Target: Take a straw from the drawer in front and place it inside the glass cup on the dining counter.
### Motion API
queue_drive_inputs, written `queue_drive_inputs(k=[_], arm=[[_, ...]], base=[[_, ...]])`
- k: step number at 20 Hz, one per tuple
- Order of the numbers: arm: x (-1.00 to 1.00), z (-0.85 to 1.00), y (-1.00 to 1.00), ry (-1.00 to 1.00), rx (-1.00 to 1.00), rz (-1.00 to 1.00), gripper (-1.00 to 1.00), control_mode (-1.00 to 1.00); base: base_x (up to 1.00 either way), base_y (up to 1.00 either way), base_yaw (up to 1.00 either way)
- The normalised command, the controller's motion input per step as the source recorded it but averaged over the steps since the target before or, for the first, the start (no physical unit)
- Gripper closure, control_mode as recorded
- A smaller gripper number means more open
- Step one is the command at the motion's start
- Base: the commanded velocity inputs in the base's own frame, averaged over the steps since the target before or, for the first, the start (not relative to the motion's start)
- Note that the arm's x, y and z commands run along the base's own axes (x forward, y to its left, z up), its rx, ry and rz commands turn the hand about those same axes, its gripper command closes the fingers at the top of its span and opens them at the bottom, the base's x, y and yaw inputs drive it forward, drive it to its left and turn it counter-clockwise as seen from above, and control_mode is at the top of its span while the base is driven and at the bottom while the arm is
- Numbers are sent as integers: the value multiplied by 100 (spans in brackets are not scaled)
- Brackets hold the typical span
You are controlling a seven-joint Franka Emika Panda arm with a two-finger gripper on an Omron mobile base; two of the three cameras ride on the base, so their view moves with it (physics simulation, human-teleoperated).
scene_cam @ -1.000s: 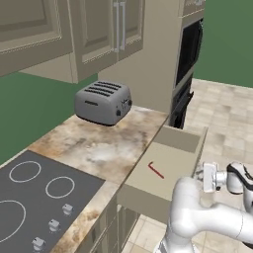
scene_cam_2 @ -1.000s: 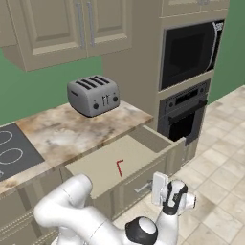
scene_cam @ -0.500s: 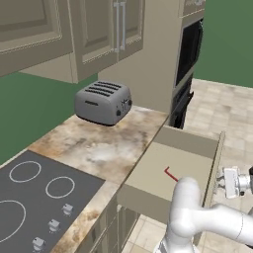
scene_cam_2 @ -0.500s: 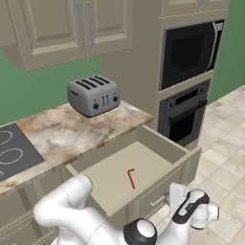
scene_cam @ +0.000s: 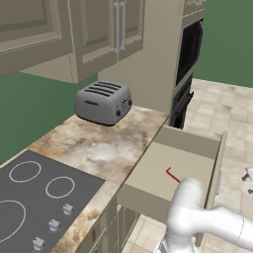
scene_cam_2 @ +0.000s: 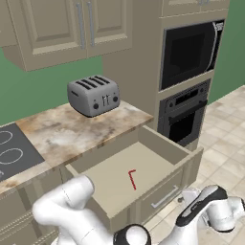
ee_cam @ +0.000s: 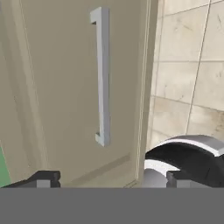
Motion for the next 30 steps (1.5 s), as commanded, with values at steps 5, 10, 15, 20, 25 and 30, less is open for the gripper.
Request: queue_drive_inputs(k=[5,10,15,20,25,30], arm=[[-81,100,62,-3,-73,0,-100,-100],[-21,100,99,-7,-72,0,-100,-100],[-2,100,100,2,-52,0,-100,-100],[41,100,64,28,-19,0,-100,-100],[100,29,17,55,0,7,-100,-100],[80,2,0,39,20,16,-100,-100]], base=[[0,0,0],[0,0,0],[0,0,0],[0,0,0],[0,0,0],[0,0,0]])
